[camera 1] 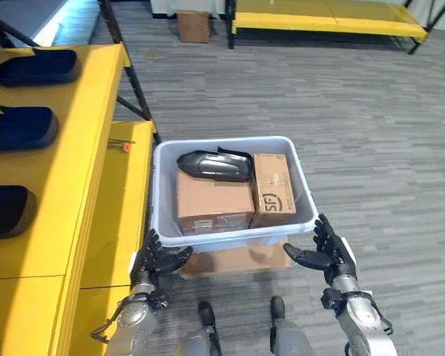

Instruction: Move parts from the plastic box to the shelf.

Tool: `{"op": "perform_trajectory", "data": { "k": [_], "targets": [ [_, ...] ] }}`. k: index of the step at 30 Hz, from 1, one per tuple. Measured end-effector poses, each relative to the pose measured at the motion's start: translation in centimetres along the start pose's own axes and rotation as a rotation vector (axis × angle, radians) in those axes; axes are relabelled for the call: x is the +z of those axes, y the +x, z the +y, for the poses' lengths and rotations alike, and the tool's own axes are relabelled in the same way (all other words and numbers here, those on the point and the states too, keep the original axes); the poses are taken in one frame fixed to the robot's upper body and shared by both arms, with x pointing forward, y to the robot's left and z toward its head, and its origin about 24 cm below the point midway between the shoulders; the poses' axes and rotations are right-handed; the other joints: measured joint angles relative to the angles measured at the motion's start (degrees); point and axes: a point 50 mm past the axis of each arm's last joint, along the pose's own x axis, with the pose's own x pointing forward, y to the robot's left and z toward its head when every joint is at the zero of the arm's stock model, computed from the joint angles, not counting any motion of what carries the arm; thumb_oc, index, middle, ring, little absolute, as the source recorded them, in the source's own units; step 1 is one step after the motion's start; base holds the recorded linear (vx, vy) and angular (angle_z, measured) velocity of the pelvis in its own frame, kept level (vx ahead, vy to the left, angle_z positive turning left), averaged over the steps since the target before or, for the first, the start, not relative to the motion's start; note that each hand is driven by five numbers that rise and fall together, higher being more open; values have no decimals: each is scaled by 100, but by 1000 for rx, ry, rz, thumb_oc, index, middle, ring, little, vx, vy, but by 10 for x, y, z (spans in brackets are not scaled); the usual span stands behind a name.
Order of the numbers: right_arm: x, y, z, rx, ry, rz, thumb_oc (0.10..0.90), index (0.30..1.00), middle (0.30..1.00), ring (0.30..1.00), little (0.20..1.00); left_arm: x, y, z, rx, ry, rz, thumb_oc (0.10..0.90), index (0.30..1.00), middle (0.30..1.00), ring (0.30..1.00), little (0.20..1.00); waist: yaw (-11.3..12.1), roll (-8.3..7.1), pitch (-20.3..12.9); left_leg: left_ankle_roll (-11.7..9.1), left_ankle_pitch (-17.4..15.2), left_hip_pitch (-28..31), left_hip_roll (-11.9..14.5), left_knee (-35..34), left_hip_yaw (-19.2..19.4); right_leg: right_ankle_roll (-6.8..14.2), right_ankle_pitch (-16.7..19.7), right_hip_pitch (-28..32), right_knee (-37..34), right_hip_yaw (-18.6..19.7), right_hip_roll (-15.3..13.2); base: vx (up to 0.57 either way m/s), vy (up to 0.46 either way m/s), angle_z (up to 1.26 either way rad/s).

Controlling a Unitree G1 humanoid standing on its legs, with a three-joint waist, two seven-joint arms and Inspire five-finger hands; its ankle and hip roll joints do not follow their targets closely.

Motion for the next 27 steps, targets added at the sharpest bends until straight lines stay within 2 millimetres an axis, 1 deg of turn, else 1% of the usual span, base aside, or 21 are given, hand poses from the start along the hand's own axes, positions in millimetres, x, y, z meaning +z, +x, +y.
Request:
{"op": "perform_trajectory", "data": {
  "k": [2,3,5,6,7,8,10,11,13,14,16,19,22,27],
  "targets": [
    [-5,-4,0,-2,0,19,900,1000,1000,1000,1000,-3,0,1,14,2,12,900,1000,1000,1000,1000,-23,-11,9,0,26,-10,3,8,29,57,19,105,-212,-150,-173,61,-128,-10],
    [-9,-7,0,1,-1,36,900,1000,1000,1000,1000,-4,0,2,21,0,14,900,1000,1000,1000,1000,-5,-90,42,-39,50,50,-7,4,48,106,50,321,-365,-283,-267,50,-122,7],
    [-12,-10,1,5,-2,52,900,1000,1000,1000,1000,-6,-2,5,27,2,21,900,1000,1000,1000,1000,4,-198,41,-98,79,79,-20,-6,-5,118,54,522,-449,-294,-298,60,-135,23],
    [-15,-12,3,10,3,62,900,1000,1000,1000,1000,-5,-4,7,30,2,16,900,1000,1000,1000,1000,2,-364,47,-226,165,76,-49,-45,-93,224,40,735,-421,-332,-262,90,-156,24],
    [-13,-9,2,14,-5,59,900,1000,1000,1000,1000,-8,-6,6,33,-7,22,900,1000,1000,1000,1000,44,-315,80,-317,229,79,50,-94,-111,376,106,742,-483,-376,-167,111,-190,19],
    [-13,-9,2,15,-10,59,900,1000,1000,1000,1000,-10,-9,6,30,-11,27,900,1000,1000,1000,1000,28,-256,101,-393,293,90,140,-155,-143,313,83,755,-505,-394,-54,86,-132,-2],
    [-8,-6,0,18,-23,44,900,1000,1000,1000,1000,-19,-15,5,35,-27,55,900,1000,1000,1000,1000,3,-136,123,-470,413,179,263,-300,-224,252,78,846,-574,-461,113,59,-100,6],
    [-6,-6,-6,8,-42,42,900,1000,1000,1000,1000,-28,-21,1,27,-42,87,900,1000,1000,1000,1000,-10,-18,118,-534,522,290,404,-461,-275,152,40,951,-634,-536,284,56,-107,6],
    [-4,-5,-12,-4,-58,36,900,1000,1000,1000,1000,-31,-22,-4,22,-58,97,900,1000,1000,1000,1000,-17,60,124,-600,585,333,502,-555,-308,96,-9,973,-643,-589,397,48,-90,5],
    [-3,-5,-15,-13,-61,34,900,1000,1000,1000,1000,-31,-22,-5,17,-59,101,900,1000,1000,1000,1000,-23,92,121,-601,639,362,539,-621,-333,64,-23,992,-653,-616,449,31,-56,8],
    [-1,-6,-20,-23,-73,33,900,1000,1000,1000,1000,-30,-21,-7,9,-59,97,900,1000,1000,1000,1000,-29,144,117,-650,674,368,612,-648,-398,1,-66,1017,-643,-671,529,67,-103,10],
    [-1,-5,-20,-21,-77,31,900,1000,1000,1000,1000,-27,-19,-9,2,-61,87,900,1000,1000,1000,1000,-28,185,116,-687,717,424,619,-707,-415,-6,-98,1069,-655,-711,547,46,-68,6],
    [0,-5,-19,-16,-76,27,900,1000,1000,1000,1000,-26,-19,-9,-2,-62,84,900,1000,1000,1000,1000,-18,214,107,-668,699,454,607,-710,-431,1,-170,1110,-625,-758,530,59,-69,5],
    [4,-2,-18,-10,-83,11,900,1000,1000,1000,1000,-28,-20,-9,-8,-61,91,900,1000,1000,1000,1000,-3,216,106,-667,688,453,610,-711,-464,-4,-208,1115,-599,-779,536,41,-47,3]
  ]
}}
